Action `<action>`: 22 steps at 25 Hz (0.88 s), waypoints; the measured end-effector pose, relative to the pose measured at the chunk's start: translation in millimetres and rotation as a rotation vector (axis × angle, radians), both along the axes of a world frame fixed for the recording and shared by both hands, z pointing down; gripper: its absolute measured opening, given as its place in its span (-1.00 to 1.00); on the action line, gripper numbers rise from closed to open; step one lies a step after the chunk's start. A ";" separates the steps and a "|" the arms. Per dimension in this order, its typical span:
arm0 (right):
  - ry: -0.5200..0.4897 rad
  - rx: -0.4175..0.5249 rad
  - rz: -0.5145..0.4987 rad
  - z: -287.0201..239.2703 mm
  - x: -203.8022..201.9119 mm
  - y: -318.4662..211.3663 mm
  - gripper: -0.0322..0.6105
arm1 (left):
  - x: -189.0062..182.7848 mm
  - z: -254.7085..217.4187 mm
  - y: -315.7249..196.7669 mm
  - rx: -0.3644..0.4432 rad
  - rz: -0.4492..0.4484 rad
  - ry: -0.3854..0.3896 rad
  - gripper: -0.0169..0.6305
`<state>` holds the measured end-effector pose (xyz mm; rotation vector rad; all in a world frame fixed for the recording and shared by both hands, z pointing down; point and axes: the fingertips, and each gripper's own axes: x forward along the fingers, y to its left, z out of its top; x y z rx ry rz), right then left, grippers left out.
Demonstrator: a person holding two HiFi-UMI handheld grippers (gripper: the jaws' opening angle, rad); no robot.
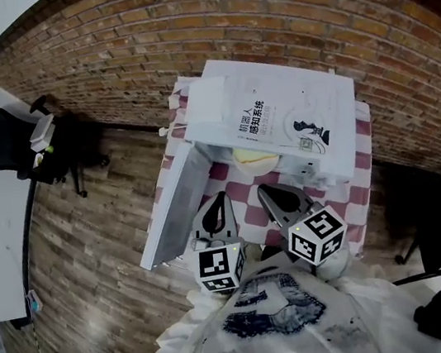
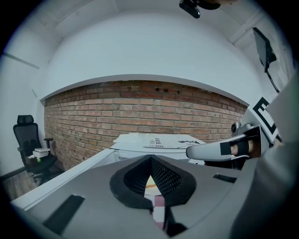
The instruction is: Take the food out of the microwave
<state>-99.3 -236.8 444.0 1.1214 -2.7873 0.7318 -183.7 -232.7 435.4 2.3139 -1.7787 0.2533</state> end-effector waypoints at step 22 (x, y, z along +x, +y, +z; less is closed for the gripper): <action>-0.010 -0.074 -0.014 55.4 22.2 -29.1 -0.85 | 20.9 32.1 -40.5 -0.033 0.014 -0.013 -0.92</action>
